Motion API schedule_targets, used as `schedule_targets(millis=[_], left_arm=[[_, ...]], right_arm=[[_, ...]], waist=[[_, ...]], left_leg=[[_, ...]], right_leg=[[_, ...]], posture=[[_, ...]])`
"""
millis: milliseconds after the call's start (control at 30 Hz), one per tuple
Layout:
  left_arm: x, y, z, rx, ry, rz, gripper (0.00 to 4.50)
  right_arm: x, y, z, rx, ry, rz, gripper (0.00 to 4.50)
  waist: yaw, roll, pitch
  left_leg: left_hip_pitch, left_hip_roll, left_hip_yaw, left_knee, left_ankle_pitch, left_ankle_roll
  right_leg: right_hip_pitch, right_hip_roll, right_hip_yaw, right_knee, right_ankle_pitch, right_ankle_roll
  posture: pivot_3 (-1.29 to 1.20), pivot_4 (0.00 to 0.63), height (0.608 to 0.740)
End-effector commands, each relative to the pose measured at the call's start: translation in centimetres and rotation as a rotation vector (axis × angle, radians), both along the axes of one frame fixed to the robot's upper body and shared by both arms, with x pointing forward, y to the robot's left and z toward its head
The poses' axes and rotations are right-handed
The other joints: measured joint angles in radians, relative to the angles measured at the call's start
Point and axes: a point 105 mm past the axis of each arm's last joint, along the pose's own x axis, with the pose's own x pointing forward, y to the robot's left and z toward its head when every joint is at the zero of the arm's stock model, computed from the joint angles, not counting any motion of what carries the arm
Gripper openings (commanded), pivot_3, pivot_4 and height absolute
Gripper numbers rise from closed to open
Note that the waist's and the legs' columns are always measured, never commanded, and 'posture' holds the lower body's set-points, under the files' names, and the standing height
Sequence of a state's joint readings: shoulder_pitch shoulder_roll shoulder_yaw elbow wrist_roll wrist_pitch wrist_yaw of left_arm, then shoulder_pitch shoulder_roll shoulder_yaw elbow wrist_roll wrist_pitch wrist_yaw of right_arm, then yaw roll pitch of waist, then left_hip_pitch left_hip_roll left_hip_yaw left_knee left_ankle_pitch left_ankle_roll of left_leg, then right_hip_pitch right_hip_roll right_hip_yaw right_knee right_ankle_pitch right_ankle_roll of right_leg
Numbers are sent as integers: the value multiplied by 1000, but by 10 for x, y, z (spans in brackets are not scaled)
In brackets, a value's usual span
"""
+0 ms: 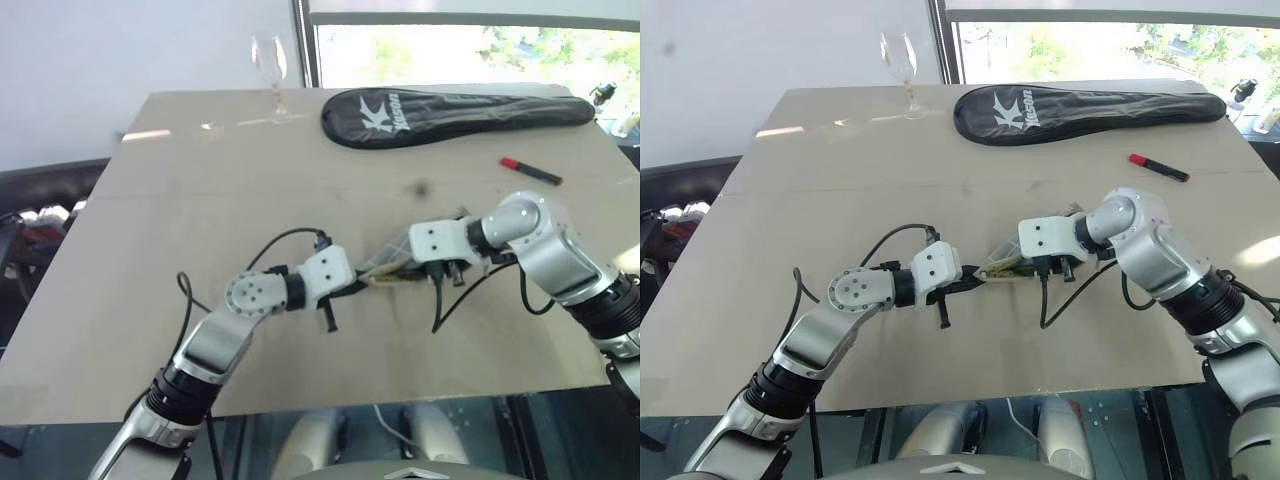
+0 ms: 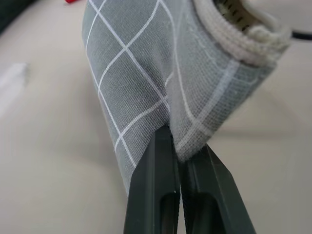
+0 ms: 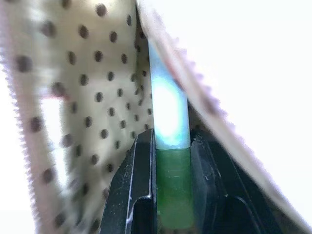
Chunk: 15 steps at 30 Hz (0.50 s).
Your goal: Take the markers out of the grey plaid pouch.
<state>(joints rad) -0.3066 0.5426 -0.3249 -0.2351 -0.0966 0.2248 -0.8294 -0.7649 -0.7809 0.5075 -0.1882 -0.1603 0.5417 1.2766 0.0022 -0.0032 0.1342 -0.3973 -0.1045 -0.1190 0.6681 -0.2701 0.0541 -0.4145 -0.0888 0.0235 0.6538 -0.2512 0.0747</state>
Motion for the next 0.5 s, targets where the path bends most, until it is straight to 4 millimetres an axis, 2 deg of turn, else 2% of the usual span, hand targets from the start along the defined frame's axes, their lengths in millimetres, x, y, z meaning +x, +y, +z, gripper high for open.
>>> schedule_targets(millis=[33, 167, 267, 367, 500], left_arm=[[8, 17, -16, 71, 13, 75, 0], [23, 20, -6, 56, -56, 142, 0], [31, 16, 14, -32, -85, 171, 0], [29, 7, 33, -100, -110, 145, 0], [29, 1, 41, -76, -174, 146, 0]], right_arm=[[-2, 1, 44, 124, -109, -17, 393], [-14, 5, 47, 155, -87, 3, 393], [-18, 6, 40, 139, -78, 3, 393], [-13, 3, 29, 91, -110, -23, 393], [10, 7, 35, 123, -237, -118, 393]], waist=[[1, 0, 0], [7, 0, 0], [11, 0, 0], [10, 0, 0], [7, 0, 0]], left_leg=[[0, 0, 0, 0, 0, 0], [0, 0, 0, 0, 0, 0], [0, 0, 0, 0, 0, 0], [-1, 0, 0, 0, 0, 0], [-1, 0, 0, 0, 0, 0]], right_leg=[[0, 0, 0, 0, 0, 0], [0, 0, 0, 0, 0, 0], [0, 0, 0, 0, 0, 0], [0, 0, 0, 0, 0, 0], [-1, 0, 0, 1, 0, 0]], posture=[[0, 150, 740], [0, 150, 740], [0, 150, 740], [0, 150, 740], [0, 150, 740]])
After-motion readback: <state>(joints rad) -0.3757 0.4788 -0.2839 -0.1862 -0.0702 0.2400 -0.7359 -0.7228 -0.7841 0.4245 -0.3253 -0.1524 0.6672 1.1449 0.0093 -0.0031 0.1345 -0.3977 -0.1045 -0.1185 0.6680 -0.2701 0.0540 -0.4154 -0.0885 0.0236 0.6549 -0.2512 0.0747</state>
